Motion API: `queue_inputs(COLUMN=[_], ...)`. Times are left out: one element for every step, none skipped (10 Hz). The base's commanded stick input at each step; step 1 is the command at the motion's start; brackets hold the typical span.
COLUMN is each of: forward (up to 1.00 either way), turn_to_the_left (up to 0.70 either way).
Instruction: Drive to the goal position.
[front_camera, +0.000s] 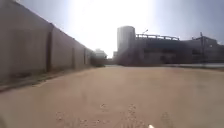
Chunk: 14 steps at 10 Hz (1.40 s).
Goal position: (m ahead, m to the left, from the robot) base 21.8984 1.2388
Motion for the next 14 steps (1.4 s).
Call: queue_inputs(forward=[1.0,1.0,1.0,1.0,1.0,1.0,1.0,1.0,1.0,1.0,1.0,1.0,1.0,1.0], turn_to_the_left=[0.0,0.0,0.0,0.0,0.0,0.0,0.0,0.0,0.0,0.0,0.0,0.0,0.0,0.0])
